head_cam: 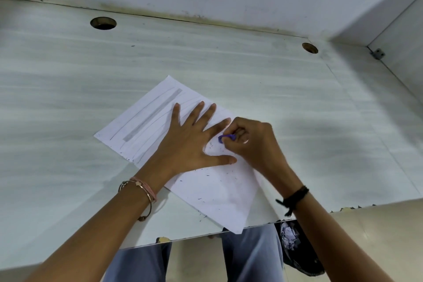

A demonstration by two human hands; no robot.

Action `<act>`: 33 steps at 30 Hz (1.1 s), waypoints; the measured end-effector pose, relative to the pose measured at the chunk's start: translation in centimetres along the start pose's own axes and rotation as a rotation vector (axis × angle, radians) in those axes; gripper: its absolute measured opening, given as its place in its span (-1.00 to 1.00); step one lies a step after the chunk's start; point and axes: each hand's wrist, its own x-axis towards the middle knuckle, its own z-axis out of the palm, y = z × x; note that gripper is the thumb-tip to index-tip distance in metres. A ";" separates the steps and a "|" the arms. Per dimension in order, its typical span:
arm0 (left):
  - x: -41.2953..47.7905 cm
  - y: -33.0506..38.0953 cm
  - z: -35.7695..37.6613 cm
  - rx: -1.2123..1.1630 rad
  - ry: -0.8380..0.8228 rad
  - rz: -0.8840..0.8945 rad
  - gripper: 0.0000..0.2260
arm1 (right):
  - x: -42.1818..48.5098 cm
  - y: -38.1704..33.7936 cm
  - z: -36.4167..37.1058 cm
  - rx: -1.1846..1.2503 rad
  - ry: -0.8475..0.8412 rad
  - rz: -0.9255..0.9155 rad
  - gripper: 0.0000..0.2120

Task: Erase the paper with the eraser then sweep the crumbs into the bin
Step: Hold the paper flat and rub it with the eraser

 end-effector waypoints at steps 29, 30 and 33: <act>-0.1 0.1 -0.2 -0.017 -0.012 0.000 -0.17 | 2.2 2.9 -2.7 0.060 0.174 0.189 -0.94; 0.0 0.1 -0.2 -0.032 -0.019 -0.008 -0.16 | 1.7 2.2 -2.1 0.061 0.167 0.165 -0.94; 0.1 0.0 0.1 0.026 0.024 0.016 -0.12 | -0.5 -0.6 0.5 0.084 0.025 0.017 -0.91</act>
